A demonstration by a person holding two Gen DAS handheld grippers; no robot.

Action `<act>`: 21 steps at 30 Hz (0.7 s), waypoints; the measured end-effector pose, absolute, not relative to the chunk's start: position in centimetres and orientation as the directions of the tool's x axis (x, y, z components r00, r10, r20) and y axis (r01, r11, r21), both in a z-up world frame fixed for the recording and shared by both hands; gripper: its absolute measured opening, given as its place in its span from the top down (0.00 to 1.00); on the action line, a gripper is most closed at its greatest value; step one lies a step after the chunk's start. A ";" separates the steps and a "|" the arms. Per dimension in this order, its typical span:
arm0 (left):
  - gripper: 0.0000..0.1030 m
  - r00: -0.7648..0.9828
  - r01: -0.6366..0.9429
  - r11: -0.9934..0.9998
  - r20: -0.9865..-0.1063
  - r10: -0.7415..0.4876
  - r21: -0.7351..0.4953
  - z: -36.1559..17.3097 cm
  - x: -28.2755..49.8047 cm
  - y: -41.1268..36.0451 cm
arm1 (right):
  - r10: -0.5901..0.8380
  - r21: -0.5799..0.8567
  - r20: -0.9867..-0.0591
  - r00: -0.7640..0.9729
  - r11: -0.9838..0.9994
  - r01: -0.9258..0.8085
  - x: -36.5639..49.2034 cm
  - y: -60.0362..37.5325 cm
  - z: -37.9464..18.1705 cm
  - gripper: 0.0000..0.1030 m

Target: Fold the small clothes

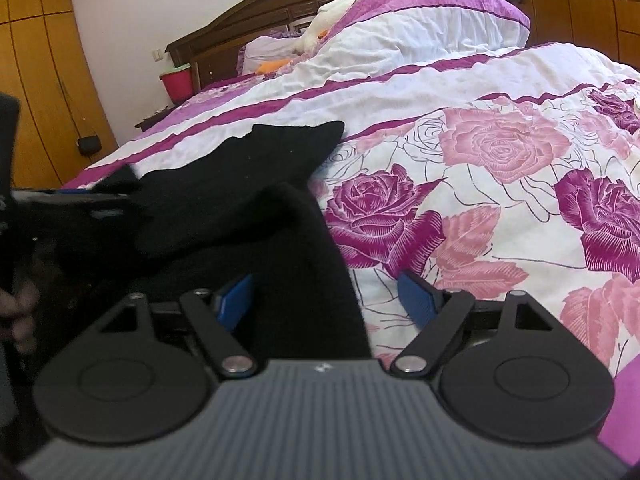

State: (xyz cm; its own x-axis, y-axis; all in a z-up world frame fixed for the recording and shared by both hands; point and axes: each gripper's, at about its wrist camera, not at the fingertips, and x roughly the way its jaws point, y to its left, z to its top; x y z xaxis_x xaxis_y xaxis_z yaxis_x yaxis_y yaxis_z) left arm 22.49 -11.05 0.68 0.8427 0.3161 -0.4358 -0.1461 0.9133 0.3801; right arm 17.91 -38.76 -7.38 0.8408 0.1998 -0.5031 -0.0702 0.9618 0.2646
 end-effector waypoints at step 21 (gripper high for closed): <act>0.33 0.800 -0.228 0.968 -0.586 0.124 -0.106 3.1 16.6 6.6 | 0.137 0.192 -0.511 0.849 0.980 -0.043 17.3 -37.9 -3.9 0.23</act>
